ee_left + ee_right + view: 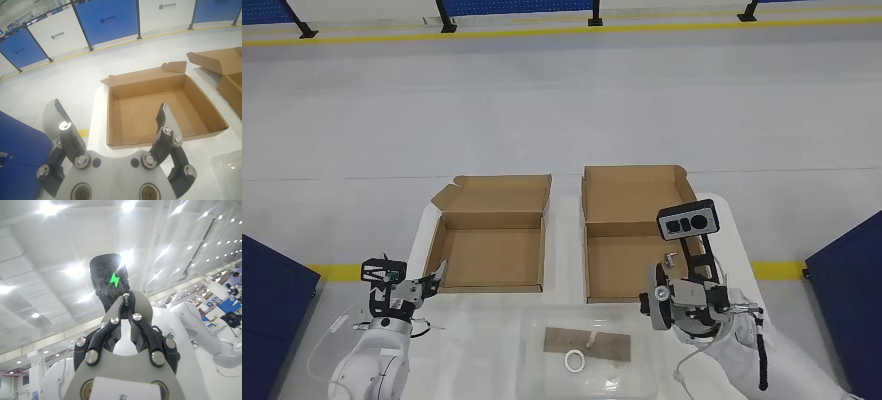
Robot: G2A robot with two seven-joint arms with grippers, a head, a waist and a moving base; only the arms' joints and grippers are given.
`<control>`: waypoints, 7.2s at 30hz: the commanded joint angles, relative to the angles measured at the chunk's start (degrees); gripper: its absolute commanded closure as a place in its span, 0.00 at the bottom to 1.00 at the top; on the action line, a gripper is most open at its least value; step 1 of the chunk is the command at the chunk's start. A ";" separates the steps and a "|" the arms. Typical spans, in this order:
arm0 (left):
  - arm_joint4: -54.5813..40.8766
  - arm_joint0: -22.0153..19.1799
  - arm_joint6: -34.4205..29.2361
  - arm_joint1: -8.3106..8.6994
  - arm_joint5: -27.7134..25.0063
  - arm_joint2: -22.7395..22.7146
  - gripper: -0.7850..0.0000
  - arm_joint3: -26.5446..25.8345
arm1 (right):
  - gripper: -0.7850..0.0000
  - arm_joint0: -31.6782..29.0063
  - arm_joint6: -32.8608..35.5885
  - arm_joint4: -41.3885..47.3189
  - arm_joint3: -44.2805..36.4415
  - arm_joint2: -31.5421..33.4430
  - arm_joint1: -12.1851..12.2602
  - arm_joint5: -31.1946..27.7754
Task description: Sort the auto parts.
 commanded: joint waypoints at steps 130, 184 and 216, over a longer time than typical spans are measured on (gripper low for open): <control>0.00 0.00 0.00 0.00 0.00 0.00 0.00 0.00 | 1.00 -2.95 -11.36 -93.13 9.25 16.91 -4.13 59.97; 0.00 0.00 0.00 0.00 0.00 0.00 0.00 0.00 | 1.00 25.89 -10.74 -102.05 52.03 -10.04 -15.12 75.50; 0.00 0.00 0.00 0.00 0.00 0.00 0.00 0.00 | 1.00 26.36 -16.71 -100.34 62.03 -11.21 -20.31 76.08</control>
